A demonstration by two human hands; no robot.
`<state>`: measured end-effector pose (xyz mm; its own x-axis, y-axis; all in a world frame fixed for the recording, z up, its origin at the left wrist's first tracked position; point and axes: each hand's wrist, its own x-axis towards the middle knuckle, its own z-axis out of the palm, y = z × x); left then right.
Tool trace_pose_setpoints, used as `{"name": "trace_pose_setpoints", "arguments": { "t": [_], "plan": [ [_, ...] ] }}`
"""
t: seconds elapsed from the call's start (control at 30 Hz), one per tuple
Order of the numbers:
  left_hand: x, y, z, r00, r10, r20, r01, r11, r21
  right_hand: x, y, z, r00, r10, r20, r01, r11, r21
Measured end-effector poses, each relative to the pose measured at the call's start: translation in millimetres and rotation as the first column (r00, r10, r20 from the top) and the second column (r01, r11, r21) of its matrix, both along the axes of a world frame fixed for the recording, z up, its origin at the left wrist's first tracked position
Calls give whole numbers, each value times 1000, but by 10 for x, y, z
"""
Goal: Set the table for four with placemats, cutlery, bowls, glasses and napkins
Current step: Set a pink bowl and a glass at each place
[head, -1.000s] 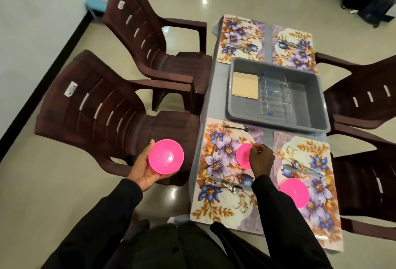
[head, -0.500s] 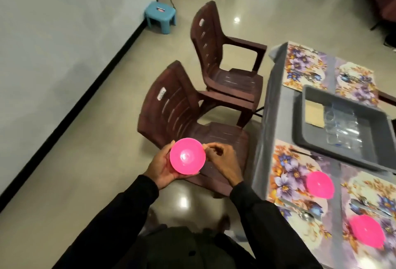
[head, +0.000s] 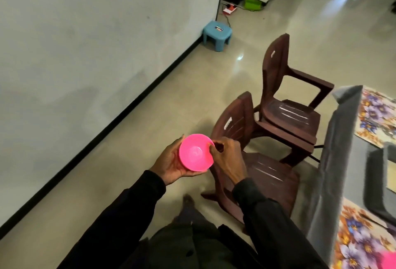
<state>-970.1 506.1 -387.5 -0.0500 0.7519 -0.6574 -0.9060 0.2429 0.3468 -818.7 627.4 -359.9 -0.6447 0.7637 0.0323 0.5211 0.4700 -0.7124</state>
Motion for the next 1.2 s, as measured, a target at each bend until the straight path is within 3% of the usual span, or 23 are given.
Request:
{"name": "trace_pose_setpoints", "arguments": {
  "t": [0.2, 0.43, 0.7, 0.97, 1.2],
  "plan": [
    [-809, 571, -65, 998, -41, -49, 41, 999, 0, -774, 474, -150, 999, -35, 13, 35, 999, 19],
    [-1590, 1562, -152, 982, -171, -79, 167, 984, -58, -1464, 1288, -320, 959, -269, 91, 267, 963, 30],
    [-2069, 2675, -139, 937, -341, -69, 331, 936, -122, -1829, 2089, -262, 901, -404, 159, 413, 910, -27],
    [-2324, 3884, -300, 829, -560, -9, 546, 812, -206, -1980, 2734, -309, 767, -619, 169, 635, 771, -59],
    [-2830, 5068, -61, 708, -706, 22, 702, 699, -140, -2515, 3577, -193, 622, -770, 142, 780, 624, -36]
  ]
}}
